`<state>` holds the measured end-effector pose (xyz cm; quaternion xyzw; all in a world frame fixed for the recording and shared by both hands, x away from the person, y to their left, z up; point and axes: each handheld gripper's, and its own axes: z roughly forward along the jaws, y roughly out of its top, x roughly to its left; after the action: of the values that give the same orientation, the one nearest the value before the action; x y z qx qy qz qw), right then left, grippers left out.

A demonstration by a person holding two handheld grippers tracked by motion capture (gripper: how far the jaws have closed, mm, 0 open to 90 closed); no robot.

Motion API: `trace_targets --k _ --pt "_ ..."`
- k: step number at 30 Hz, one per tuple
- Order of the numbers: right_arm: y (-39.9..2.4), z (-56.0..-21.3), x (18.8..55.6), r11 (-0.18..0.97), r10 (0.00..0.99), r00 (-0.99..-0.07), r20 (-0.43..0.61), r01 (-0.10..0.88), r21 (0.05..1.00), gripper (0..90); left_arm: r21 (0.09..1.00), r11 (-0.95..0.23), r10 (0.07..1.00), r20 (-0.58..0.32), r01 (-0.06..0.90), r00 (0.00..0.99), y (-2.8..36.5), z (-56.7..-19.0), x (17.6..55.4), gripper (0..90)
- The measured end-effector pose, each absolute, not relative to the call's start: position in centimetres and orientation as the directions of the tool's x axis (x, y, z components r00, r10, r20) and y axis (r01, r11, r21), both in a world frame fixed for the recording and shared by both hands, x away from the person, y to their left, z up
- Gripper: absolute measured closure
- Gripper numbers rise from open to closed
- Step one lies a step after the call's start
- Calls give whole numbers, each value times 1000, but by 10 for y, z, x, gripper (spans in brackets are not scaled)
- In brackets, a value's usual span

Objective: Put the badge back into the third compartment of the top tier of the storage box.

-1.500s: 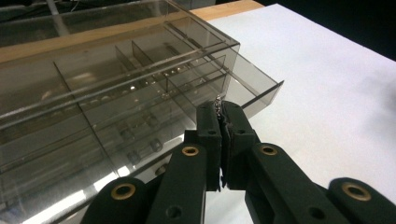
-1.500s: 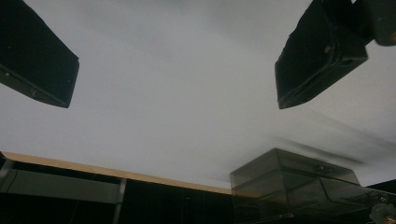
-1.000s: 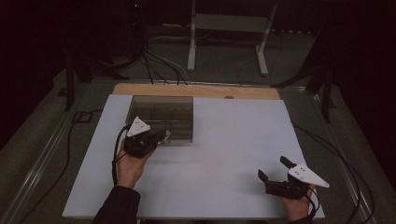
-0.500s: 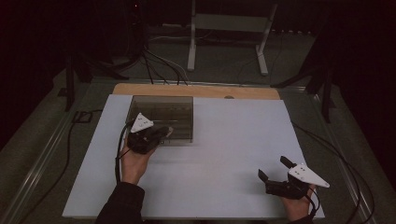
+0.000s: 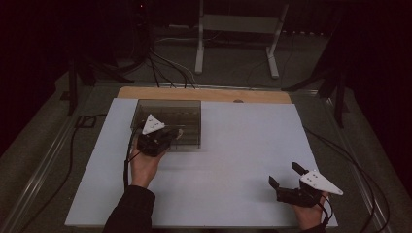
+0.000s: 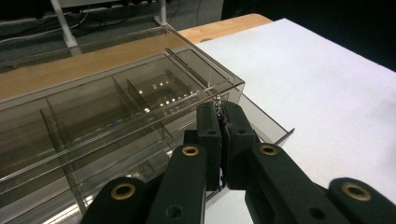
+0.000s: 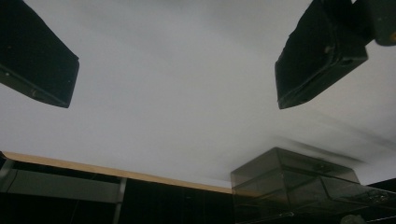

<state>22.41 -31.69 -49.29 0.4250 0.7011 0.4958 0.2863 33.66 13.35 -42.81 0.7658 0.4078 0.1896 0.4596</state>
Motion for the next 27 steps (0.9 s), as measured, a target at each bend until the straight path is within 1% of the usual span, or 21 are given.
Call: trace_targets --k 27 --pt "-316 -493 225 154 876 -482 16 311 938 0 825 -281 815 -65 491 575 124 -441 354 887"
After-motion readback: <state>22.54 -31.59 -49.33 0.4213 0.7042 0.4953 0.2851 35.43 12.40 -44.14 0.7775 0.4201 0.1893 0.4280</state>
